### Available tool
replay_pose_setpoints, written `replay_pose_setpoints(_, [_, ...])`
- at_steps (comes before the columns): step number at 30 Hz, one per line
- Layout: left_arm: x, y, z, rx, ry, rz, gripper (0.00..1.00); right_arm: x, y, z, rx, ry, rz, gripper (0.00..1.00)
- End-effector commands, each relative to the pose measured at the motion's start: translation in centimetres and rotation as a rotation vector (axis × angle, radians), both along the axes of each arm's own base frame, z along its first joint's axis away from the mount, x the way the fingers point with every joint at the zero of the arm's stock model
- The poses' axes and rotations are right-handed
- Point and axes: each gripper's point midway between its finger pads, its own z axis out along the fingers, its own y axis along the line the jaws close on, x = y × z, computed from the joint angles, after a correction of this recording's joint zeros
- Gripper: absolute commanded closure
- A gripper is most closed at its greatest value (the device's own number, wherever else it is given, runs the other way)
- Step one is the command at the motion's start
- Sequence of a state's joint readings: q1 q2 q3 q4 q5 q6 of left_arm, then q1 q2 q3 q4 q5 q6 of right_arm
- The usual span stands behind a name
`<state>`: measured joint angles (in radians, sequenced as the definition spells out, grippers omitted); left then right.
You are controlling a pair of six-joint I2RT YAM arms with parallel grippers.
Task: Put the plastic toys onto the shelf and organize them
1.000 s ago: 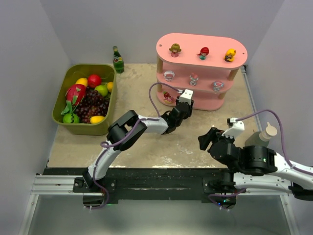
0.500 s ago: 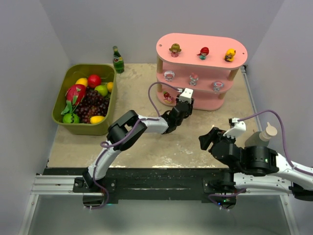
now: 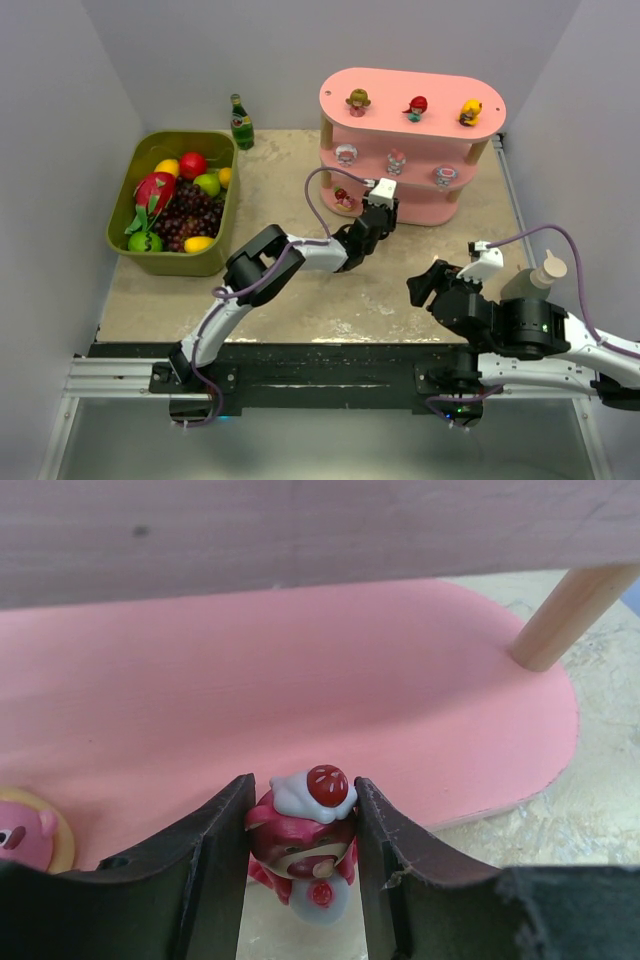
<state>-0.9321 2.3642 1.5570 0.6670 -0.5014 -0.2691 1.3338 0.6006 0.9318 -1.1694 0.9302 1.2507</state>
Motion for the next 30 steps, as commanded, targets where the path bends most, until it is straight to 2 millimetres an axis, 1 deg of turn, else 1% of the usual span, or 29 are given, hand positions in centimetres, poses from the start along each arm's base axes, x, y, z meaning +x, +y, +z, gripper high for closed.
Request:
replay_pose_setpoints(1, [1.6,-0.1,2.3,-0.079,-0.049,0.031,0.84,0.5,-1.1,0.6,0.018,-0.033,-0.059,0.31])
replay_pose_setpoints(9, [2.5,0.3,1.4,-0.062,-0.042,0.048,0.8,0.5,-1.3,0.4,0.016,-0.033,-0.064,0.31])
replay_pose_setpoints(16, [3.1,0.1,1.5,-0.05,-0.05,0.052,0.78,0.6,-1.4,0.4,0.013,-0.035,-0.068,0.31])
replay_pose_setpoints(19, [3.3,0.0,1.2,-0.039,-0.048,0.055,0.75,0.6,-1.4,0.5,0.013,-0.037,-0.07,0.31])
replay_pose_setpoints(28, [3.6,-0.1,1.3,-0.03,-0.058,0.063,0.62,0.5,-1.6,0.5,0.014,-0.035,-0.073,0.31])
replay_pose_setpoints(30, [3.6,-0.1,1.3,-0.03,-0.058,0.063,0.61,0.5,-1.6,0.5,0.018,-0.036,-0.073,0.31])
